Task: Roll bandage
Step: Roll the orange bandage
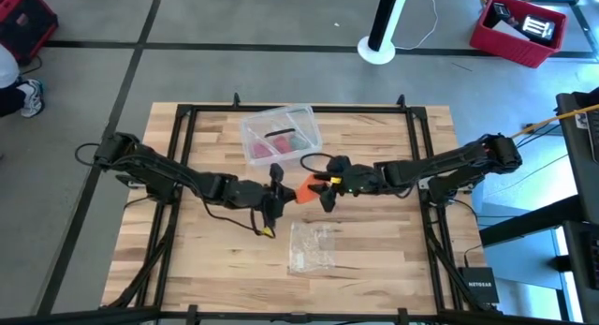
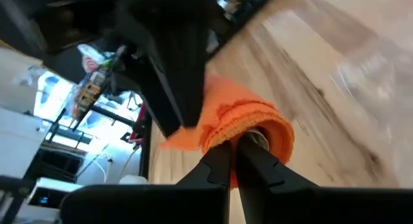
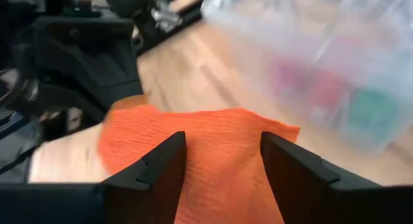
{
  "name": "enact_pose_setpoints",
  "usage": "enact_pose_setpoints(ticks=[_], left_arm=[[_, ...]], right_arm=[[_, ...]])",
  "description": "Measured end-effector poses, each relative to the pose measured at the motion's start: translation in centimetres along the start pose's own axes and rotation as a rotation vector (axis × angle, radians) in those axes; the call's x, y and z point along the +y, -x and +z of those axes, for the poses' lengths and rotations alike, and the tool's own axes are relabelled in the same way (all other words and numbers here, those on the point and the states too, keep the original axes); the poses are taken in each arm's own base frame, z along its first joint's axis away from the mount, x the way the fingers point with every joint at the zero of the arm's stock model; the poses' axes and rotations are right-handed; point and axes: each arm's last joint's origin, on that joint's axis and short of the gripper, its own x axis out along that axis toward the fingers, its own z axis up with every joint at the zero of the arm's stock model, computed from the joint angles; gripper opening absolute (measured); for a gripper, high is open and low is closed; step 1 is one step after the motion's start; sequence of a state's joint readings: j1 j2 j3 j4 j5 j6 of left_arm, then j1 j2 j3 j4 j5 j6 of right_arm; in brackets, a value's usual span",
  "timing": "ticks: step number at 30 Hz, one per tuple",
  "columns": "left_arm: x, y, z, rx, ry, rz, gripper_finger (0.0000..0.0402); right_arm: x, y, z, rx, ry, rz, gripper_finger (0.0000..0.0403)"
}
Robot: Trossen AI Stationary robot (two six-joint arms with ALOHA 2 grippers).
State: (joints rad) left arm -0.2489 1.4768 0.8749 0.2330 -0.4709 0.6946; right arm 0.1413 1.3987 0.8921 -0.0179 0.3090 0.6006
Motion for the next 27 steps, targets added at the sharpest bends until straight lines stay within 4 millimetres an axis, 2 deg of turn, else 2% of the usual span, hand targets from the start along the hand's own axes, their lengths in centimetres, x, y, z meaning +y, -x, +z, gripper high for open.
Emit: enact_pose_setpoints(ticks=[10, 14, 21, 27], left_arm=[[-0.6, -0.1, -0.3, 0.023, -0.178, -0.037, 0.0004], [-1.4, -0.8, -0.6, 0.029, -0.185, -0.084, 0.0004], [-3.5, -2.3, -1.4, 0.061, -0.215, -0.131, 0.0004], [-4.7, -3.1, -1.8, 0.075, -0.263, -0.155, 0.0004]], right_arm=[[-0.4, -0.4, -1.0, 0.166, -0.075, 0.066, 0.0204], [-0.6, -1.6, -1.7, 0.155, -0.075, 0.012, 0.0204], [-1.0, -4.1, -3.9, 0.250, -0.048, -0.011, 0.0204], [-1.1, -4.8, -4.6, 0.308, -0.009, 0.012, 0.0204]])
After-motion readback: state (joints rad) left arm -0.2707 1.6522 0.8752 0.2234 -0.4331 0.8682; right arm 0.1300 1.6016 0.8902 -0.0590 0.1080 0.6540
